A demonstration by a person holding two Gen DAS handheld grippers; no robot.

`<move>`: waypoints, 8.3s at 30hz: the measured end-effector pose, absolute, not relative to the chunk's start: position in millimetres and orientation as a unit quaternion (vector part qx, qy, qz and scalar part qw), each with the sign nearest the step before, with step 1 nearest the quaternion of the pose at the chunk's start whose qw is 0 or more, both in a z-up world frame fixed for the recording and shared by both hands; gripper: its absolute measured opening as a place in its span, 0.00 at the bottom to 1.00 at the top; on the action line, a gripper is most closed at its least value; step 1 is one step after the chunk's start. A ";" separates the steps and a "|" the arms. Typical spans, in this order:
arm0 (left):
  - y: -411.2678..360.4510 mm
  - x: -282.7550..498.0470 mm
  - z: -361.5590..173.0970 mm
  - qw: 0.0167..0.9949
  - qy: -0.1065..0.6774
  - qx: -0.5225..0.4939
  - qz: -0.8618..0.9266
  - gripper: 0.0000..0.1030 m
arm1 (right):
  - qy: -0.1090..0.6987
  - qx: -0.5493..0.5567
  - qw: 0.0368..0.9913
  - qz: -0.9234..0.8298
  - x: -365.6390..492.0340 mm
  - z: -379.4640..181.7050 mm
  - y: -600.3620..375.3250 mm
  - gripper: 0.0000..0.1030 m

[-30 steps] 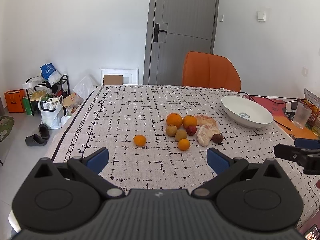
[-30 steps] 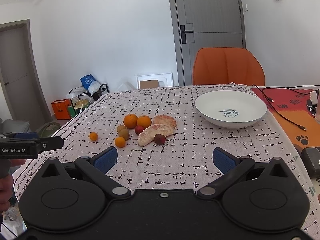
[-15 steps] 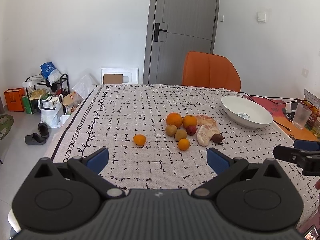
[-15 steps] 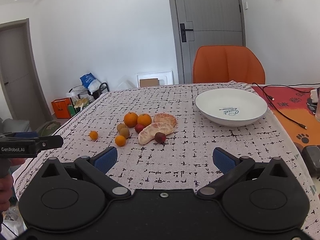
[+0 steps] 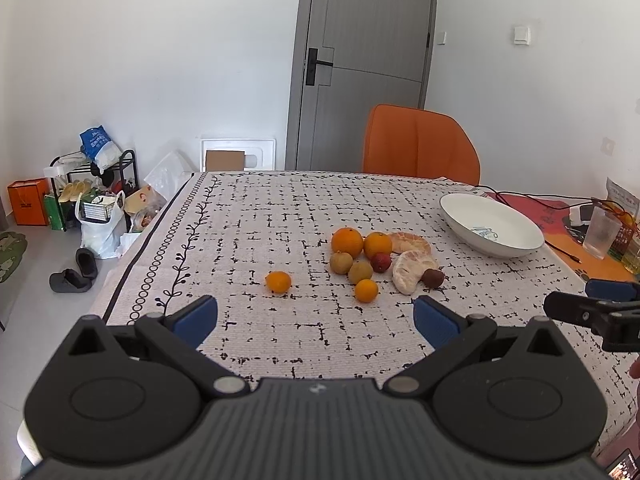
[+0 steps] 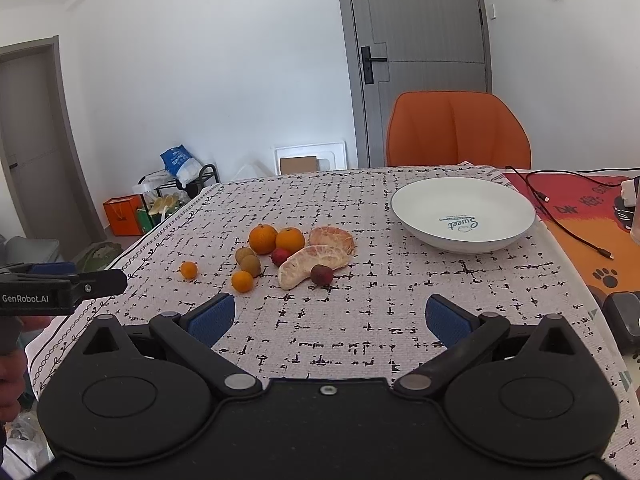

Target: Organize fruits

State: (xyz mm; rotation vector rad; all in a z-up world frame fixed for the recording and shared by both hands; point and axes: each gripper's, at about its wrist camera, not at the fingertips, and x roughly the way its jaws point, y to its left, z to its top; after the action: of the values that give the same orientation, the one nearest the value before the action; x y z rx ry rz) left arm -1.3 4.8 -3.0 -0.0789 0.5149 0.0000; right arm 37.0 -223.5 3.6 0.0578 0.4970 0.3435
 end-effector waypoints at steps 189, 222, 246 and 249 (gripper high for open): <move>-171.7 223.9 -17.1 0.936 0.302 0.030 -0.177 0.43 | 0.220 0.127 0.962 0.101 169.1 -35.3 -342.1 0.34; -26.0 117.0 16.6 0.970 0.235 -0.035 -0.049 0.92 | 0.189 0.087 0.967 0.146 120.3 -3.2 -266.5 1.00; 49.4 80.2 -2.8 0.969 0.237 -0.074 0.011 0.92 | 0.241 0.079 0.951 0.177 126.4 -11.6 -221.7 1.00; 54.2 81.0 -6.1 0.968 0.237 -0.077 0.015 0.91 | 0.249 0.076 0.948 0.183 128.8 -15.6 -216.4 1.00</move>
State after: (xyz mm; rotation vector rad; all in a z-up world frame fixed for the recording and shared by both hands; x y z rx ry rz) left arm 81.0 54.2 -6.1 -0.1565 0.4781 0.0298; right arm 128.8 -216.4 -15.6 0.1557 0.5067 0.3715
